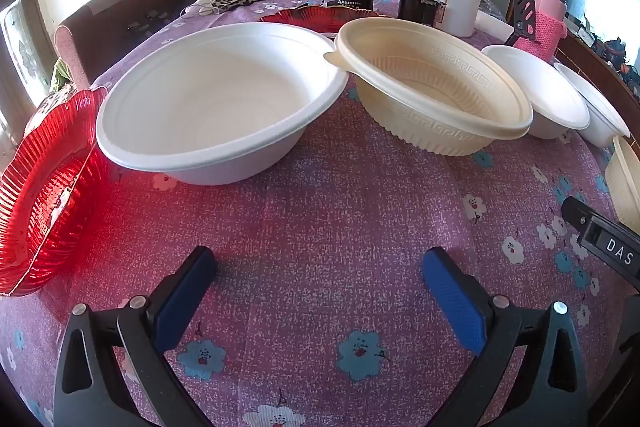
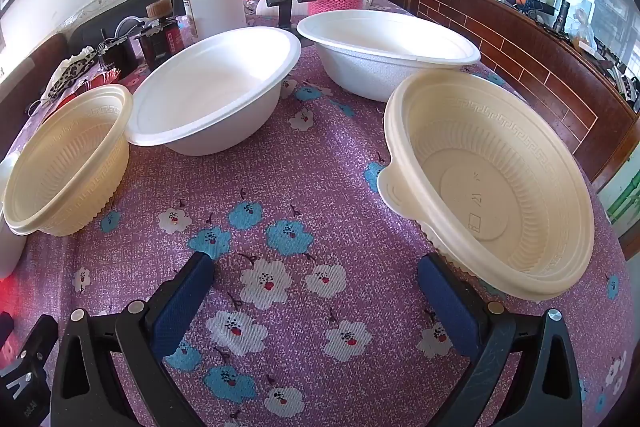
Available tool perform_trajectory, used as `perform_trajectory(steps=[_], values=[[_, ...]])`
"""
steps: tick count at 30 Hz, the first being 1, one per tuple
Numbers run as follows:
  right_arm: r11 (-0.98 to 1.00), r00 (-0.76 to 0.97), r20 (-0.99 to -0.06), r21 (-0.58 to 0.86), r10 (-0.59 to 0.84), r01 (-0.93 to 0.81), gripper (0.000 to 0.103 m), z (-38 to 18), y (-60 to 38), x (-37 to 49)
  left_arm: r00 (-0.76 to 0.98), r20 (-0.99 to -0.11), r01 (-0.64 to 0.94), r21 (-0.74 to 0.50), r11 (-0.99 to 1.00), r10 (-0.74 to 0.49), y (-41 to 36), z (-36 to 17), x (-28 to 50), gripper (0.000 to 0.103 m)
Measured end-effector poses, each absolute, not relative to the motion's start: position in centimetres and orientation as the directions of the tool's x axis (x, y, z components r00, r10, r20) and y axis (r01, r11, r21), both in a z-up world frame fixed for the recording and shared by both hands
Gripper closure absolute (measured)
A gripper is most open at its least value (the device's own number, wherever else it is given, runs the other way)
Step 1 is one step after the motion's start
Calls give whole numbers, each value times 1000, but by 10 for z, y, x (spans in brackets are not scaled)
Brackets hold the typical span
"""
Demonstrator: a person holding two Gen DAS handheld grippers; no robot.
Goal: Organize plates and bowls
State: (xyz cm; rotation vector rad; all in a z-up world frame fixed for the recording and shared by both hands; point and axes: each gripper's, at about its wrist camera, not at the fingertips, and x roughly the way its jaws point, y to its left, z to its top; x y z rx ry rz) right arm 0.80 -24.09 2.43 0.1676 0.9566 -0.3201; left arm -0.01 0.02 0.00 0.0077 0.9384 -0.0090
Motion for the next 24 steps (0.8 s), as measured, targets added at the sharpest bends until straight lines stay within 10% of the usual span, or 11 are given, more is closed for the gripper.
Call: perform_trajectory(steps=[24], values=[[950,537,-827,13,-165,311,1,25,-239,8,560,-828,70,7,998,-34,1,0,-7,0]])
